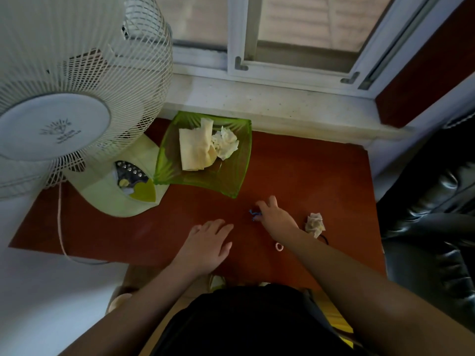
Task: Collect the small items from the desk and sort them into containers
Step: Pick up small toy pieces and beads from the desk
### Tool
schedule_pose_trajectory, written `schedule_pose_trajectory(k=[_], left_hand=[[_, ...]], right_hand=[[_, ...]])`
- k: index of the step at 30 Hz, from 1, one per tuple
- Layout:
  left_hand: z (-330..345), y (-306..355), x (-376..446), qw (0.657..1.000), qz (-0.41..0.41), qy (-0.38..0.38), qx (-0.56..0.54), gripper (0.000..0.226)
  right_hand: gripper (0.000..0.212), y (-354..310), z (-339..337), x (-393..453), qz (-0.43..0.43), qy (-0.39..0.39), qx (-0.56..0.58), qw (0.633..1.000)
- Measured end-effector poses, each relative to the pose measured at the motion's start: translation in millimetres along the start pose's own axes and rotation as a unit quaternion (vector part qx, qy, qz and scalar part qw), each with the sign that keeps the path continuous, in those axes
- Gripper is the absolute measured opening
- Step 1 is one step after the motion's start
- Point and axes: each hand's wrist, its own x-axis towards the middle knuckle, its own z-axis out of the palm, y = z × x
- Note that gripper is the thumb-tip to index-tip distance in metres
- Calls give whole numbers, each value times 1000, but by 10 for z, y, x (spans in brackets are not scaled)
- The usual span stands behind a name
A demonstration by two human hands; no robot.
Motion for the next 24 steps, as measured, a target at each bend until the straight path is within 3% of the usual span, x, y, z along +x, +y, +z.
schedule_pose_trajectory(k=[8, 11, 15, 18, 21, 24], left_hand=[[-6, -62, -35, 999, 33, 13, 9, 48], [-21, -45, -18, 998, 52, 14, 16, 48], [-20, 6, 41, 996, 83, 17, 26, 52], [-15, 83, 114, 993, 111, 11, 28, 55], [11, 157, 199, 991, 131, -2, 20, 49], [19, 237, 267, 989, 143, -8, 27, 49]], right_hand=[[34, -44, 48, -11, 0, 28, -56, 998], [28, -6, -40, -60, 48, 65, 89, 993], [30, 101, -151, -298, 137, 118, 263, 948], [40, 201, -134, -500, 177, 136, 313, 923], [41, 317, -48, -667, 186, 119, 288, 932], [56, 369, 30, -863, 233, 143, 385, 881]])
